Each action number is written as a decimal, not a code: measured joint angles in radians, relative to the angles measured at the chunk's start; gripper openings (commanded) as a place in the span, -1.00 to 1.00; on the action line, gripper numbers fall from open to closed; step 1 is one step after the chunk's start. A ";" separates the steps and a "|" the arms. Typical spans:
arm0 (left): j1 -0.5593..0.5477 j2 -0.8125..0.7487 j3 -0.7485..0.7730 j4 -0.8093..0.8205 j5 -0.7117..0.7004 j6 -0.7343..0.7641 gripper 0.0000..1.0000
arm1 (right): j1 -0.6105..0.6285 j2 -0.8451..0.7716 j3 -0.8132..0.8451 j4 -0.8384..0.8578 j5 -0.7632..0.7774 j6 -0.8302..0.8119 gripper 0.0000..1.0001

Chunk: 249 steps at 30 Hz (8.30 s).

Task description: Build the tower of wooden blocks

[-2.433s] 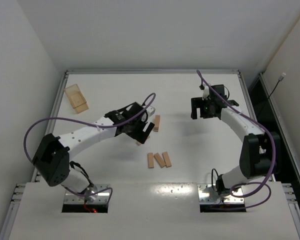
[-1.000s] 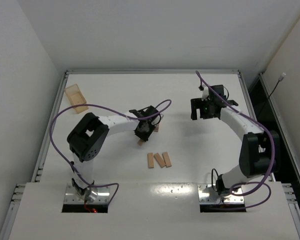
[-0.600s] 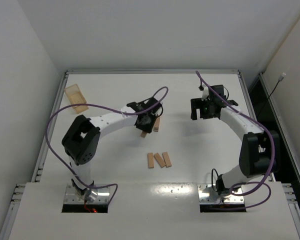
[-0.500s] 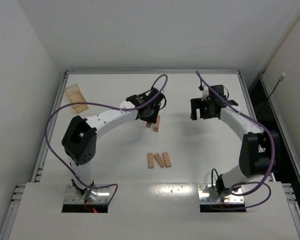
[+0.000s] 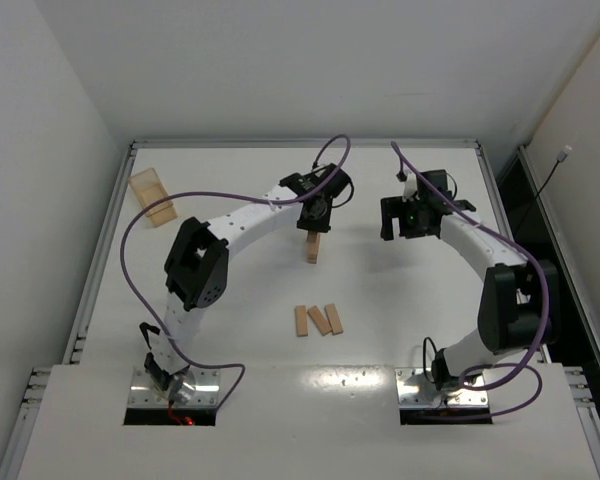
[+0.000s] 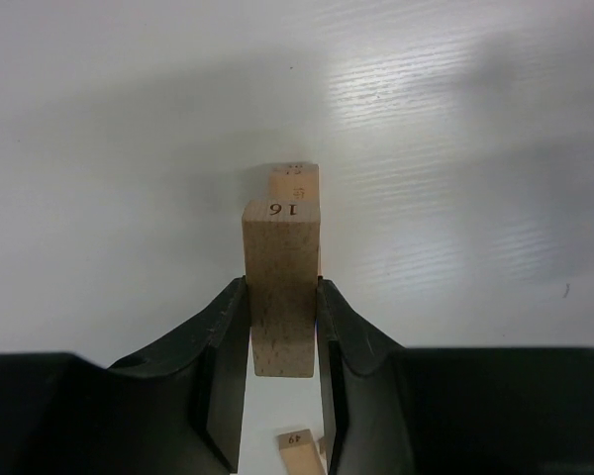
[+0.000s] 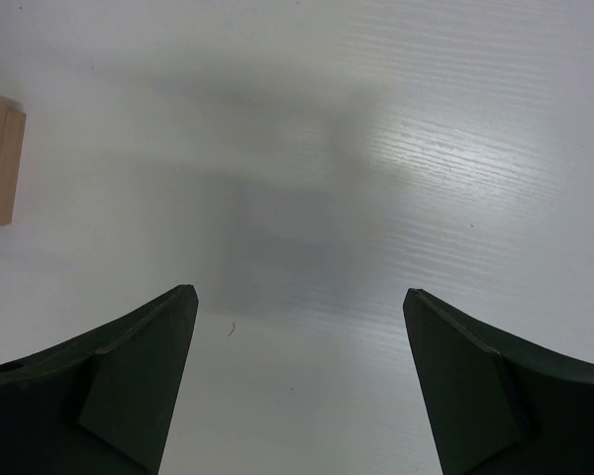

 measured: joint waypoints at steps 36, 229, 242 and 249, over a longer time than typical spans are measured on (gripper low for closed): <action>0.009 0.118 0.051 -0.029 0.042 0.013 -0.75 | 0.000 0.045 0.005 -0.006 -0.016 0.000 0.65; 0.320 0.030 -0.250 0.181 0.195 0.322 -0.94 | -0.069 -0.125 -0.045 0.013 -0.044 -0.003 0.68; 0.353 0.049 -0.261 0.233 0.240 0.318 0.26 | -0.069 -0.125 -0.045 0.013 -0.044 -0.003 0.68; 0.322 -0.128 -0.453 0.288 0.167 0.250 0.21 | -0.069 -0.125 -0.045 0.013 -0.044 -0.003 0.68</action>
